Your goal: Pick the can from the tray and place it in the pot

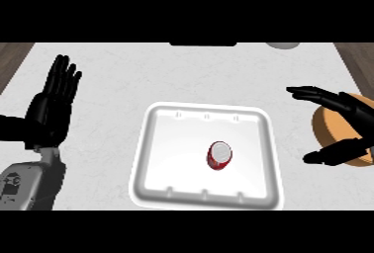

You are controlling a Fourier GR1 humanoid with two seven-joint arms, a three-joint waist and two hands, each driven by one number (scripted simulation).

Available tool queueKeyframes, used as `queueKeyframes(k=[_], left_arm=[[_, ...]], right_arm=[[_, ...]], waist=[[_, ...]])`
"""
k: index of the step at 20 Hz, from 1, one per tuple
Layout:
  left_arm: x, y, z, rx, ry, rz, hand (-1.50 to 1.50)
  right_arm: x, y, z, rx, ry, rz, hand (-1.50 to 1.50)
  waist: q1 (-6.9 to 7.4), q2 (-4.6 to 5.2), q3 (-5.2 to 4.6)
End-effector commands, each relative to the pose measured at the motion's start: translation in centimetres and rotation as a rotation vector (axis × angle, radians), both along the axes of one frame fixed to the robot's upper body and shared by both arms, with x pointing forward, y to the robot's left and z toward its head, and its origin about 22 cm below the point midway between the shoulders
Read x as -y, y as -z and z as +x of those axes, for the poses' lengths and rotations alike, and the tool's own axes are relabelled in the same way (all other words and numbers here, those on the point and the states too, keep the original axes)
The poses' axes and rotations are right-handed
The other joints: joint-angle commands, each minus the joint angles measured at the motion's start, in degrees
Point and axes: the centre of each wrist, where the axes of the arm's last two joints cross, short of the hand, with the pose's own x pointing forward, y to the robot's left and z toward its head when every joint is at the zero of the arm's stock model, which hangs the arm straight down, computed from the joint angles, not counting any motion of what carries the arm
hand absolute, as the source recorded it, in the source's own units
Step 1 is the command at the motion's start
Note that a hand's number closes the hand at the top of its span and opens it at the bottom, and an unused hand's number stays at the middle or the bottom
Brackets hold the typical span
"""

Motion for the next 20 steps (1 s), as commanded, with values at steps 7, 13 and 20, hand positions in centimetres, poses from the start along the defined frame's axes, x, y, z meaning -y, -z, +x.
queueKeyframes(k=[7, 13, 20], left_arm=[[1.2, 0.3, 0.0, -0.012, -0.011, -0.015, 0.0], [1.3, 1.0, -0.1, -0.019, -0.005, -0.006, 0.0], [-0.5, -0.4, 0.9, 0.0, -0.013, -0.001, 0.0]], right_arm=[[-6.0, -4.2, 0.1, -0.037, -0.058, -0.401, -1.5], [-10.6, -3.2, -2.1, -0.108, -0.038, -0.478, -1.5], [-12.8, 0.6, -2.6, -0.194, -0.034, -0.566, -1.5]], waist=[[-0.39, -0.17, -0.08], [-0.59, -0.19, -0.06], [-0.65, -0.1, -0.05]])
